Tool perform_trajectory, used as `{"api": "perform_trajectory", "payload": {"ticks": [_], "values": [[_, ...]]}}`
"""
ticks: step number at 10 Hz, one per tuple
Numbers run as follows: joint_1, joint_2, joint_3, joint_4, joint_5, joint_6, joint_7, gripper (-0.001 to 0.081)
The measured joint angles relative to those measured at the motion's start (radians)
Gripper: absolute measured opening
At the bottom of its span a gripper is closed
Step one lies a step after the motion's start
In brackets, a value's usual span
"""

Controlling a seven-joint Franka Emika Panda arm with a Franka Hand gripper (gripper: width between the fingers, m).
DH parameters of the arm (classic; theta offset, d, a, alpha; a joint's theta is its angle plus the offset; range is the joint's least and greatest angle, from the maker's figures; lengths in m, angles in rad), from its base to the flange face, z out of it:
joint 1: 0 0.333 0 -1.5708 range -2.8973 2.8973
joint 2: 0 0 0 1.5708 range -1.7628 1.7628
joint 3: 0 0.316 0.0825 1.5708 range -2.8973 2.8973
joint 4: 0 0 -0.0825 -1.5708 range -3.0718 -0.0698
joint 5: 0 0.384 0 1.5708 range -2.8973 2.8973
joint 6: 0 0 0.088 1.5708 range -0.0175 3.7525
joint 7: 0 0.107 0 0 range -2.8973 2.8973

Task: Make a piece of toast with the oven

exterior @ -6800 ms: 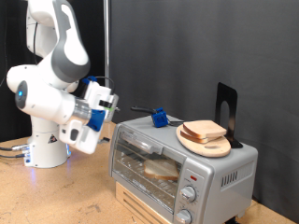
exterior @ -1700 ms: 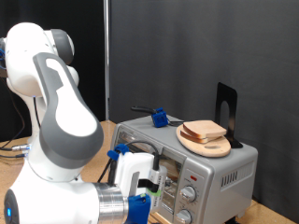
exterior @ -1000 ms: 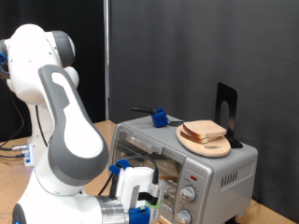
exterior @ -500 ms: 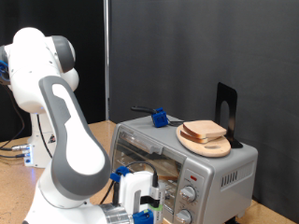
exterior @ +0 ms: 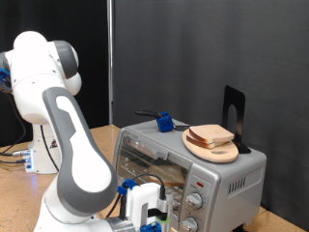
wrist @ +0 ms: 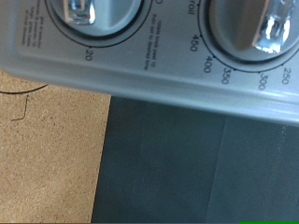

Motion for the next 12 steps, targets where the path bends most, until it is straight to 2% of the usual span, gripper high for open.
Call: {"api": "perform_trajectory", "payload": {"ticks": [7,12], "values": [[0.022,0.010,0.022,-0.023,0.020,0.018,-0.025,0.0808],[0.025,0.008,0.038,-0.042,0.044,0.028,-0.037,0.0808]]}}
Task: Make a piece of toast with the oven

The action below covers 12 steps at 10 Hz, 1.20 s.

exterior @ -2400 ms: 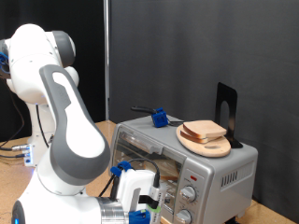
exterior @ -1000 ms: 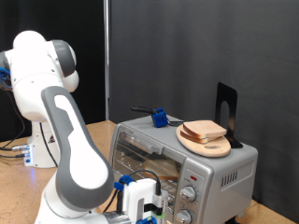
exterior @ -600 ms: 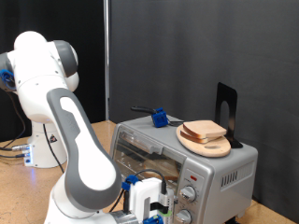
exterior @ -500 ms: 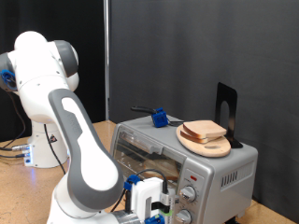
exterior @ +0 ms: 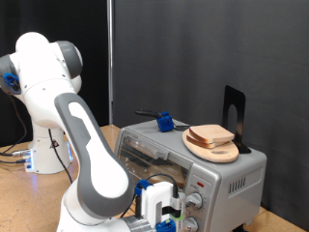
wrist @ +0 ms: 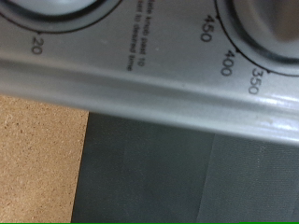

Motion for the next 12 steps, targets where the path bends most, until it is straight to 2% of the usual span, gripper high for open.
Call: {"api": "perform_trajectory", "payload": {"ticks": [8,12], "values": [[-0.005,0.000,0.002,-0.008,0.021,-0.023,-0.019,0.0808],[-0.007,0.000,0.002,-0.008,0.072,-0.022,0.036,0.0808]]}}
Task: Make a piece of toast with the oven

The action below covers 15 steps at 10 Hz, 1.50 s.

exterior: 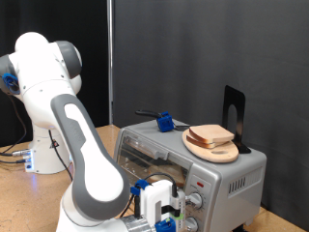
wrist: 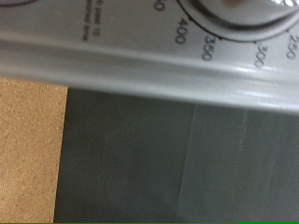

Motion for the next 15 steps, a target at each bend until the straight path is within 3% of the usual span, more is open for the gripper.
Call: {"api": "perform_trajectory", "payload": {"ticks": [8,15], "values": [[0.022,0.004,-0.018,0.024,-0.061,0.019,0.127,0.0808],[0.022,0.004,-0.018,0.025,-0.068,0.023,0.132,0.0808]]}}
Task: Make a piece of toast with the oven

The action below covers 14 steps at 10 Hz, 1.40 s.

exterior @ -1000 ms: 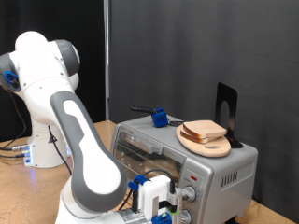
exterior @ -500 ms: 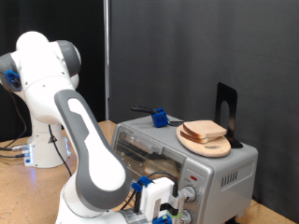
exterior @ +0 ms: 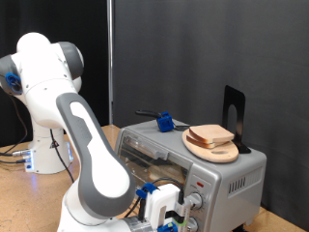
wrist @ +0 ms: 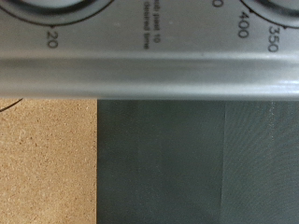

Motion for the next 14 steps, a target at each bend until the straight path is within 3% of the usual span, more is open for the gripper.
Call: {"api": "perform_trajectory", "payload": {"ticks": [1,2,3,5,6,7,8,9,10,14], "values": [[0.000,0.000,0.000,0.000,0.000,0.002,-0.002,0.0808],[0.000,0.000,0.000,0.000,0.000,0.002,-0.003,0.0684],[0.000,0.000,0.000,0.000,0.000,0.002,-0.005,0.0684],[0.000,0.000,0.001,0.000,0.001,0.002,-0.006,0.0409],[0.000,0.000,0.001,0.001,0.001,0.002,-0.009,0.0409],[0.000,0.000,0.001,0.001,0.002,0.002,-0.012,0.0224],[0.000,0.000,0.001,0.001,0.003,0.004,-0.012,0.0093],[0.000,0.000,0.001,0.001,0.004,0.008,-0.012,0.0093],[0.000,0.000,0.002,0.001,0.005,0.013,-0.012,0.0020],[0.000,0.000,0.002,0.001,0.004,0.040,-0.012,0.0006]]}}
